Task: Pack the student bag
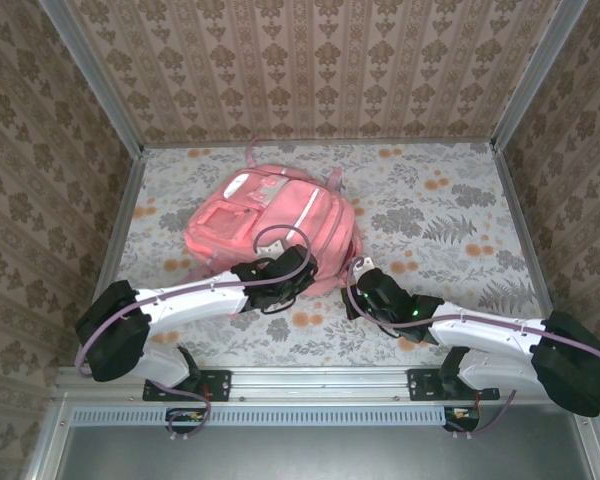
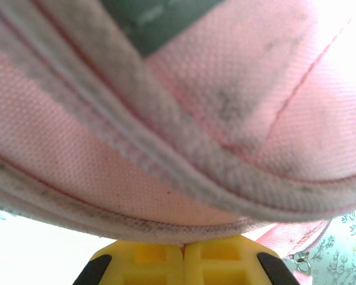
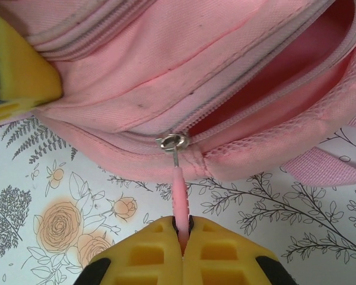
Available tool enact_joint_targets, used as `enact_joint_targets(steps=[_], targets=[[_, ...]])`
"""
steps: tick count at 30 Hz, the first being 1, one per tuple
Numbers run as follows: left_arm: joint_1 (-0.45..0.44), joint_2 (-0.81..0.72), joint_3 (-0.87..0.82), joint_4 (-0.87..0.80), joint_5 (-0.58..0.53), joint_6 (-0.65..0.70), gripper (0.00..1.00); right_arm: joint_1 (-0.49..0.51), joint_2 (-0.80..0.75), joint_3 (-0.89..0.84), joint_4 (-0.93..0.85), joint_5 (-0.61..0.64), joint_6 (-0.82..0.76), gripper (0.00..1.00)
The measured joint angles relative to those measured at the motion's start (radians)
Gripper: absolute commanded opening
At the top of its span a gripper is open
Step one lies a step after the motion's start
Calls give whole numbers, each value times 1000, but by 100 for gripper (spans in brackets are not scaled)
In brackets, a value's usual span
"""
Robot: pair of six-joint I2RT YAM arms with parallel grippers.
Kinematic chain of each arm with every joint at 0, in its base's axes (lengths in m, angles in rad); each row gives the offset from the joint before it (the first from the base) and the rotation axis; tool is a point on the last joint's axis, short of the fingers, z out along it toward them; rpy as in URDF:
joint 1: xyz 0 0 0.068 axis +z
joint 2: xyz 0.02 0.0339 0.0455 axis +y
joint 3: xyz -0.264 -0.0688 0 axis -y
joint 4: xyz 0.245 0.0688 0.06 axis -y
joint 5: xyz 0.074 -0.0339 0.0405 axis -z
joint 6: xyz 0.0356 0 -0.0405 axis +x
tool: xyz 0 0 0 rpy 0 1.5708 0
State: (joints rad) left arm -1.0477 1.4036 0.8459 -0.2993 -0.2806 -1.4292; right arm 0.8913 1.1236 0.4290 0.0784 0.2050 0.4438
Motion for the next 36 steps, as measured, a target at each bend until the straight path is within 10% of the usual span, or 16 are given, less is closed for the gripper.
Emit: enact_joint_targets(steps=[20,27,36], targets=[[118,-563,-232,-304,-71,-17,0,-119,175,119,-20,-7,-69,0],[480,-725,-291,-416,53,151,0,-119,213,163,-34,-69,-86,0],[966,-473,-212,-362,274,527,8,48,306,272,-59,-116,-62,0]])
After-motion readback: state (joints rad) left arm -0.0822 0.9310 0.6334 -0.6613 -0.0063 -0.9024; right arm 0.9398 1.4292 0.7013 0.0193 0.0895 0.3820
